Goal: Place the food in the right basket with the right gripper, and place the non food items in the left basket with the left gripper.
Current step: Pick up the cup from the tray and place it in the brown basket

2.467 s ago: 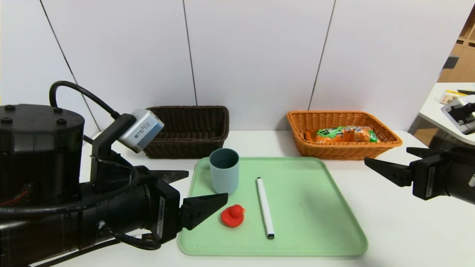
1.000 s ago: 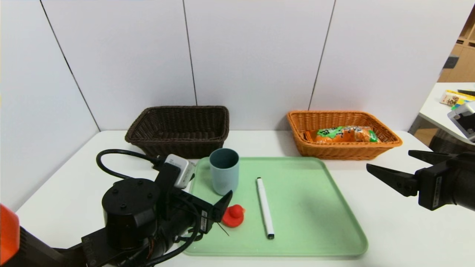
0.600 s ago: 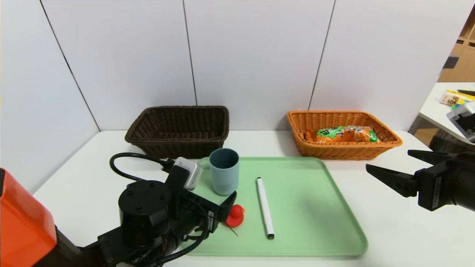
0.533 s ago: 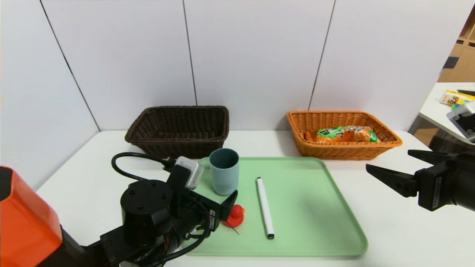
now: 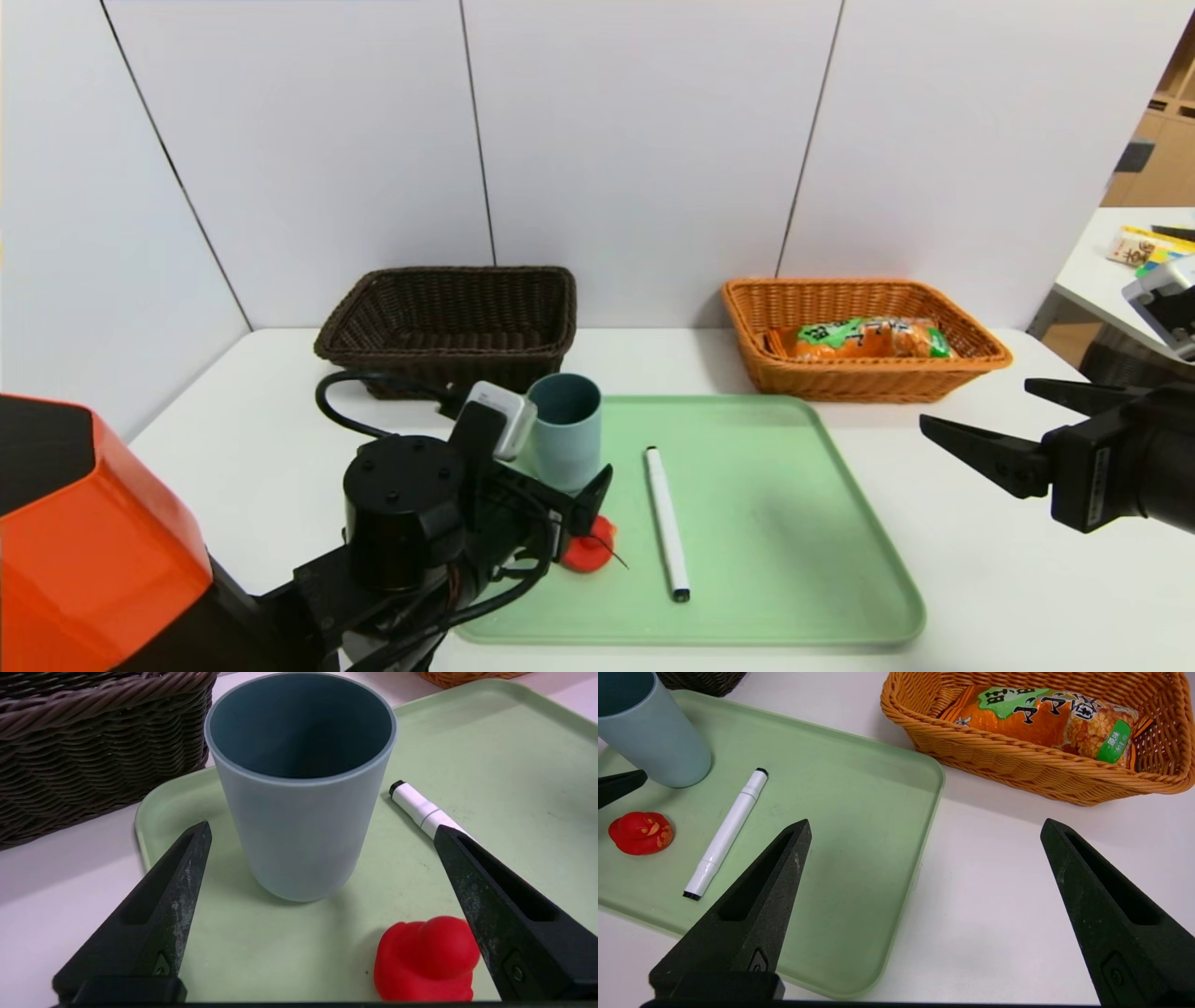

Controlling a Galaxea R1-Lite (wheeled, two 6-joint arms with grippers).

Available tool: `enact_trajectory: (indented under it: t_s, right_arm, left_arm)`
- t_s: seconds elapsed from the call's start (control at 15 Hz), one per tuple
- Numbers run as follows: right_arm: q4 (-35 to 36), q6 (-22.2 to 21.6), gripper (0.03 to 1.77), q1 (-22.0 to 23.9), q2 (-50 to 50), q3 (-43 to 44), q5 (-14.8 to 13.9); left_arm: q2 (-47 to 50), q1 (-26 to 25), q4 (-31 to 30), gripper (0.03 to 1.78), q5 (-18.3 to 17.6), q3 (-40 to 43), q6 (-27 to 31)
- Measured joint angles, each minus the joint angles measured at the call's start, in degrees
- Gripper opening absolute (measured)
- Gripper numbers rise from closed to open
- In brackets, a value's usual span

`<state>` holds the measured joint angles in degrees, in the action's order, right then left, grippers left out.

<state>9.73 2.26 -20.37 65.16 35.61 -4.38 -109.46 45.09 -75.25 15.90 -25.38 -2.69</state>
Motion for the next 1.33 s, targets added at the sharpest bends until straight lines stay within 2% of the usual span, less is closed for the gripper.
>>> enact_trajectory:
  t_s: [0.47, 1.27, 1.33]
  right_arm:
    - [0.02, 0.00, 1.69, 0.01, -0.30, -0.89, 0.09]
    - [0.02, 0.09, 1.69, -0.02, -0.56, -1.27, 0.39]
    - [0.05, 0.06, 1.69, -0.05, -0.56, -1.27, 0.37]
  left_arm:
    - [-3.22, -0.30, 2.27, 1.69, -0.38, -5.73, 1.77]
    - [-8.01, -4.88, 2.73, 1.69, -0.63, -11.45, 3.71]
    - [-8.12, -4.89, 2.73, 1.58, -0.63, -11.54, 3.74]
